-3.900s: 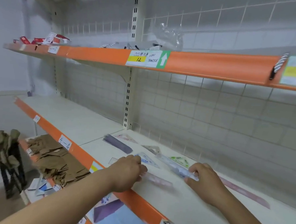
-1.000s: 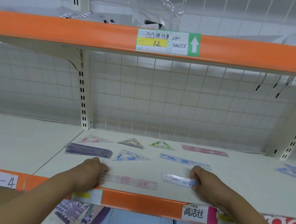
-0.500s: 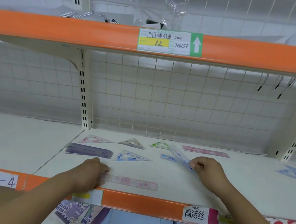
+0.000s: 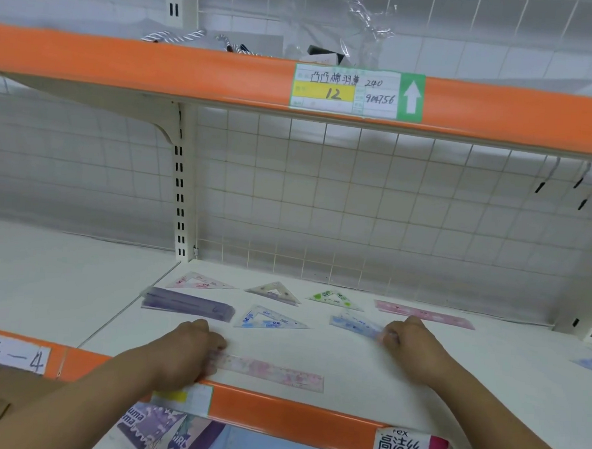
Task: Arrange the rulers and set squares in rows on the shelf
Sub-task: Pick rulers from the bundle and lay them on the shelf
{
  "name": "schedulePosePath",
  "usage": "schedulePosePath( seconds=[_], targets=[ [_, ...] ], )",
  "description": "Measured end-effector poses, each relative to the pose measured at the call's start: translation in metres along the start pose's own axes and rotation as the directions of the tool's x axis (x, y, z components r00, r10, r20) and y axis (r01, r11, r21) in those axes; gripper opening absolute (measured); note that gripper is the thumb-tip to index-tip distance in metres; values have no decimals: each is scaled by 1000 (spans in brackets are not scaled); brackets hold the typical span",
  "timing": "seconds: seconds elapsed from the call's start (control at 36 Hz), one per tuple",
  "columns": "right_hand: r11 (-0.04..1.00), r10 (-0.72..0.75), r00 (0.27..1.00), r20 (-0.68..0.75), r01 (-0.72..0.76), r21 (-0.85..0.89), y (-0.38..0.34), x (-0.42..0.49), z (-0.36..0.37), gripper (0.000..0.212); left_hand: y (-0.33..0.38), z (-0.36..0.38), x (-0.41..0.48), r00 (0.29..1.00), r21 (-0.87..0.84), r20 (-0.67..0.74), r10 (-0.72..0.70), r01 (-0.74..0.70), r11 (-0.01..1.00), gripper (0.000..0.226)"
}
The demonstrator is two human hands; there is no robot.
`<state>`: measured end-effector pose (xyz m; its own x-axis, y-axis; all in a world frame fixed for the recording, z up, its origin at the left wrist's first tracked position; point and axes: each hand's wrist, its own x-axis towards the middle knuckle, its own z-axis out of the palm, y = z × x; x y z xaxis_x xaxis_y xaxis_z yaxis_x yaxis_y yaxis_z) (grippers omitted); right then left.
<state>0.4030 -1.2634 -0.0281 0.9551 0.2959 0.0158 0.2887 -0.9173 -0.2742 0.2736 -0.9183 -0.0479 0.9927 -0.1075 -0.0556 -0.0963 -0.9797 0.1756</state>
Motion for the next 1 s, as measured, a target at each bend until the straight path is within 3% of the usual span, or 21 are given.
schedulePosePath(
  seconds=[0.11, 0.22, 0.42, 0.5, 0.61, 0.81, 1.0],
  targets=[
    [999, -23, 998, 65, 26, -42, 2, 6, 3, 19, 3, -4, 1, 997, 27, 24, -67, 66, 997, 41],
    [997, -56, 997, 49, 58, -45, 2, 13, 7, 36, 11, -4, 4, 999, 70, 21, -35, 33, 997, 36],
    [986, -79, 996, 30, 83, -146, -1, 22, 10, 35, 22, -4, 7, 999, 85, 37, -24, 21, 996, 36],
    [979, -89, 996, 18, 90, -181, -2, 28, 11, 18, 22, -5, 6, 999, 71, 35, -39, 36, 997, 32],
    [969, -117, 993, -6, 113, -221, 1, 37, 16, 30, 24, -4, 5, 998, 71, 23, -61, 59, 996, 29],
    [988, -71, 997, -1, 70, -138, 4, 47, 22, 39, 28, -5, 3, 995, 78, 19, -101, 99, 992, 25],
    [993, -88, 996, 7, 89, -73, 5, 53, 24, 35, 29, -5, 2, 994, 87, 22, -110, 107, 990, 25]
  ],
)
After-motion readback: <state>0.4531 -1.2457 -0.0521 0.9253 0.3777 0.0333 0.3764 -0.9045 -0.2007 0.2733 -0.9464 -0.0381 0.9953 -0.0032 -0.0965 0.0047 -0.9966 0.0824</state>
